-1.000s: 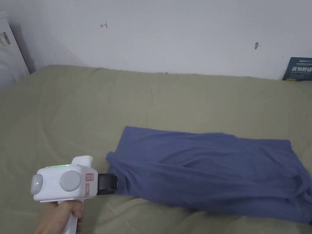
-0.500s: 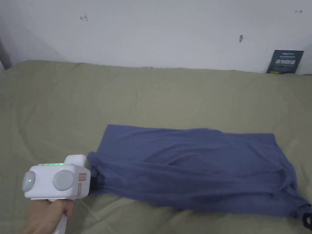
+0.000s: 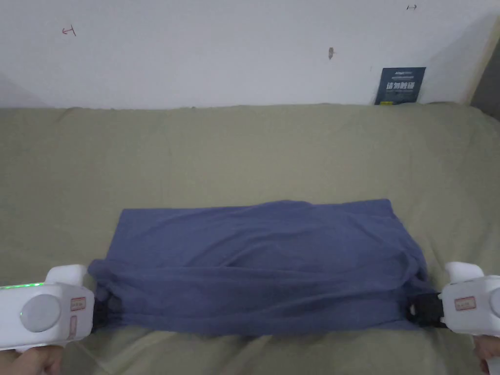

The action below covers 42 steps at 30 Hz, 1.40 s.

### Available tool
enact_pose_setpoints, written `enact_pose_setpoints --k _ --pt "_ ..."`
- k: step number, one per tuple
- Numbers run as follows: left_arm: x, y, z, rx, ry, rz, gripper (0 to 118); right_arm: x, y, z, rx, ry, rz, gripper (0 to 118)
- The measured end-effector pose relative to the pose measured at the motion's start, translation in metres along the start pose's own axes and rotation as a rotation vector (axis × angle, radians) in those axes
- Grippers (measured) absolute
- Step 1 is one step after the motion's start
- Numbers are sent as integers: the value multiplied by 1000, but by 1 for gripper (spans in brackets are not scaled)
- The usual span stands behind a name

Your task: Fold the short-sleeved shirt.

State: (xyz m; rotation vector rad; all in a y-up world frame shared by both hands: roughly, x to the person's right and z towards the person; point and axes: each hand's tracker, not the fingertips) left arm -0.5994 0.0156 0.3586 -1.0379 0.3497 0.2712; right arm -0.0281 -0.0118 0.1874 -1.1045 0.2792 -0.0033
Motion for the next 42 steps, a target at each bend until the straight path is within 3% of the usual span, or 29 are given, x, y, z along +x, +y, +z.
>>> enact_pose_setpoints --k 1,2,5,11,21,27,33,34,35,36,37,39,42 --pt "0 -2 -1 -2 -3 -1 4 -4 -3 3 22 -14 7 18" --pt "0 -2 0 -4 -2 -1 4 -5 -5 7 45 28 15 13" --pt "2 -2 2 -16 22 -37 4 -15 -14 24 52 -2 66 13" --pt "-1 -5 21 6 21 -23 4 -15 -28 62 68 40 -7 12" --pt "-36 -87 76 9 -8 22 4 -15 -105 115 70 77 15 12" --pt "-54 -142 97 -8 -31 54 4 1 -157 114 35 95 -14 12" --pt "-63 -147 88 -21 -46 78 4 7 -165 103 9 98 -34 13" --pt "-65 -147 86 -17 -51 89 8 6 -164 101 3 102 -41 22" --pt "-66 -148 85 -18 -61 93 29 3 -164 101 -11 88 -53 50" --pt "-67 -148 85 -16 -50 93 90 3 -162 101 -27 31 -51 100" --pt "-64 -148 85 -14 -19 75 118 4 -161 102 -27 10 -19 118" --pt "-74 -145 102 9 -35 59 112 2 -157 121 80 0 14 118" --pt "-72 -130 112 65 -59 119 112 -2 -134 135 88 15 10 118"
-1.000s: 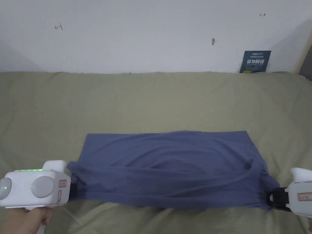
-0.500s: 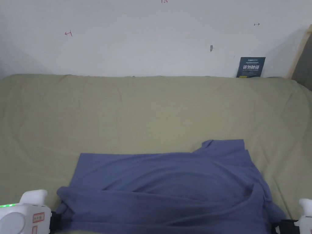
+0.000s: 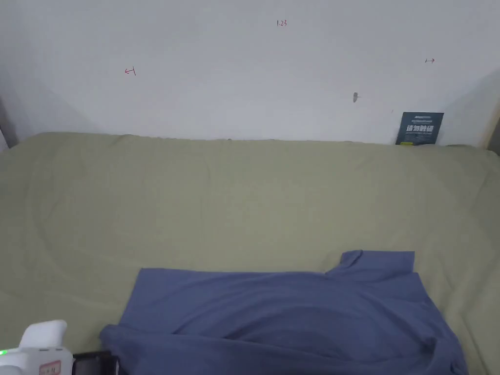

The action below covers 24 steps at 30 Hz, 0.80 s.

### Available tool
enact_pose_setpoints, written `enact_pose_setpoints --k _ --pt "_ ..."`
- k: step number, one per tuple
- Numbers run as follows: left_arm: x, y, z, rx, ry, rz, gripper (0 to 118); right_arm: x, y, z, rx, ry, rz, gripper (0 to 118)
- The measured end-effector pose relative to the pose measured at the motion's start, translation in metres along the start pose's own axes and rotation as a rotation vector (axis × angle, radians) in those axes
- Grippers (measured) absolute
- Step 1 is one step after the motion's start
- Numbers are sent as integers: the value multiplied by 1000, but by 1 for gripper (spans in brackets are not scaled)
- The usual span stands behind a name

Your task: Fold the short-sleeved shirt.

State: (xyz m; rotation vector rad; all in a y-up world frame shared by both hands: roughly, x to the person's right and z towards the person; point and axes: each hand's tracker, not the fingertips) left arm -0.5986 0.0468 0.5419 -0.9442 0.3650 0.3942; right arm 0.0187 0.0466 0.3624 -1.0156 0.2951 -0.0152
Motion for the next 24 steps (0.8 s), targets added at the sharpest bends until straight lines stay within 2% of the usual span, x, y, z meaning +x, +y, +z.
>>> enact_pose_setpoints --k 2,3,4,5,6,8,9,13,14,15,16,17,18,19,22,24 --pt "7 17 2 56 -10 -28 111 -15 9 6 42 -4 16 117" --pt "13 36 -1 70 -4 -42 109 -21 17 6 75 -3 30 109" --pt "17 46 -6 76 -10 -45 103 -27 23 6 125 -2 41 91" --pt "20 56 -12 80 -17 -45 81 -33 29 7 154 -4 48 54" --pt "24 65 -19 84 -31 -48 69 -38 36 5 146 0 56 39" --pt "32 80 -39 75 -40 -86 34 -49 46 -2 202 -62 70 9" --pt "39 87 -50 100 -26 -100 0 -39 49 -13 229 -76 70 0" --pt "52 110 -81 66 -19 -128 0 -34 66 -31 196 -51 36 0" --pt "55 115 -88 66 -7 -139 8 -32 69 -35 192 -56 33 0" --pt "56 122 -96 61 8 -152 63 -30 72 -39 190 -65 28 0" --pt "57 129 -109 12 43 -170 110 -27 76 -43 187 -64 22 0" --pt "58 131 -120 -8 61 -157 117 -27 76 -44 185 -66 13 0" --pt "56 145 -107 20 89 -157 113 -24 78 -48 178 -57 1 0" --pt "51 157 -147 15 79 -180 113 -22 80 -52 172 -48 -14 0" --pt "49 176 -174 9 97 -181 113 -18 82 -61 166 -26 -36 0" --pt "68 162 -168 -17 99 -154 113 -19 86 -69 149 -41 -27 0"
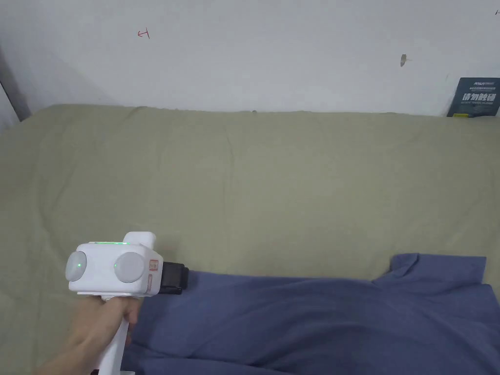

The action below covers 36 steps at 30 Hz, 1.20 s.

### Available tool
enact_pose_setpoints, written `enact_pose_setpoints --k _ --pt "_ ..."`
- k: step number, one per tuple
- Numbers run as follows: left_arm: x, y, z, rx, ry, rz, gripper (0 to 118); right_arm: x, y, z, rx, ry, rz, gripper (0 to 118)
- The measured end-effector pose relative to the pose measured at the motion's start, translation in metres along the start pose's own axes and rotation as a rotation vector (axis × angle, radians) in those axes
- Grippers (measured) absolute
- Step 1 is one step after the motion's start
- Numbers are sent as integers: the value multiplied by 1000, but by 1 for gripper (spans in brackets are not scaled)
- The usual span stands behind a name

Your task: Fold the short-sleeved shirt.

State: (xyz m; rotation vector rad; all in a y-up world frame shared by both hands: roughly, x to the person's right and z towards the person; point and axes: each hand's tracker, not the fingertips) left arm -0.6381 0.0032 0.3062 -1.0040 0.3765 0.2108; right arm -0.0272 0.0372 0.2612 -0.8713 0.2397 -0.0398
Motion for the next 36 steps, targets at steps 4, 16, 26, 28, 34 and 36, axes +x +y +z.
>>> enact_pose_setpoints --k 4,16,26,28,34,36 --pt "-2 8 -24 -49 3 -29 82 4 4 -10 -17 -5 8 0" --pt "7 7 -4 -4 -34 -52 0 8 36 -32 -48 -39 56 1" --pt "5 8 -7 -36 -52 -22 0 2 87 -126 -265 -47 67 118" --pt "3 9 -13 -38 -48 -31 0 -3 88 -147 -313 -62 119 118" --pt "0 10 -15 -44 -55 -18 0 4 90 -153 -339 -73 131 63" --pt "0 10 -13 -45 -56 -28 0 6 94 -141 -291 -58 151 3"
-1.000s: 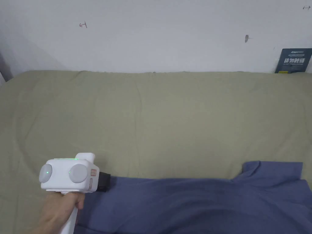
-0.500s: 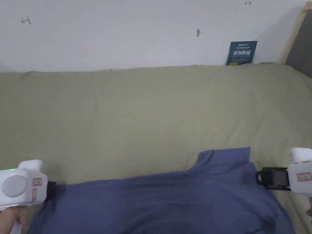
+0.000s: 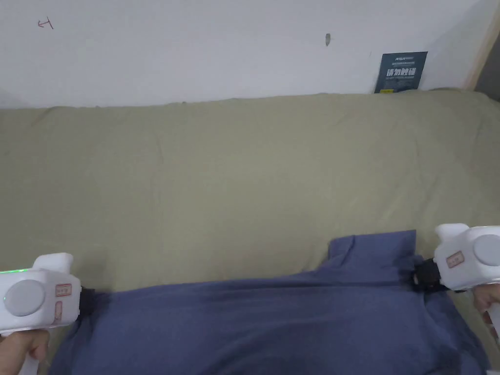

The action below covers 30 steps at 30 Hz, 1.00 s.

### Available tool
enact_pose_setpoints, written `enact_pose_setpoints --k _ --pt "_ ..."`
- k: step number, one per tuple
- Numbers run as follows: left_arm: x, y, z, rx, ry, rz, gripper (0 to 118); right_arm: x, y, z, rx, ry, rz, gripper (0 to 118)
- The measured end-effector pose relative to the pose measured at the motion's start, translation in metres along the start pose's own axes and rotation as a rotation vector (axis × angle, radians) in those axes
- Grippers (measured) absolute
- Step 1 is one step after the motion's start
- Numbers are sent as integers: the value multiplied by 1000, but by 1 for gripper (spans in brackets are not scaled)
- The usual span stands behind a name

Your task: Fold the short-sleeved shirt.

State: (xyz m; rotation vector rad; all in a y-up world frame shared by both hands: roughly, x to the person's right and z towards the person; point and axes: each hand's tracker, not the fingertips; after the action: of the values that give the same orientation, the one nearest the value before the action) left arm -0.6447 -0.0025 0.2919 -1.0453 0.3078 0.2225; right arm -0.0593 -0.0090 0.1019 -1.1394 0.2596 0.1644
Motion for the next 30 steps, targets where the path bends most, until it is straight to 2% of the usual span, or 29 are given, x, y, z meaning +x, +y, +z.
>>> enact_pose_setpoints --k 2,3,8,16,25,30 --pt "0 0 5 -3 -5 -11 0 -1 -4 18 44 69 -24 3" --pt "-1 -2 8 -2 -4 -12 0 -2 -5 23 36 73 -42 3" --pt "-7 -9 30 22 -25 10 0 -7 -12 62 84 95 -20 3" --pt "-22 -41 101 109 -66 19 0 -3 -54 135 170 143 -29 3" --pt "-40 -103 163 179 -99 7 0 -2 -142 200 248 184 -23 3" --pt "-51 -153 175 186 -122 -15 0 -3 -205 205 245 199 -36 3"
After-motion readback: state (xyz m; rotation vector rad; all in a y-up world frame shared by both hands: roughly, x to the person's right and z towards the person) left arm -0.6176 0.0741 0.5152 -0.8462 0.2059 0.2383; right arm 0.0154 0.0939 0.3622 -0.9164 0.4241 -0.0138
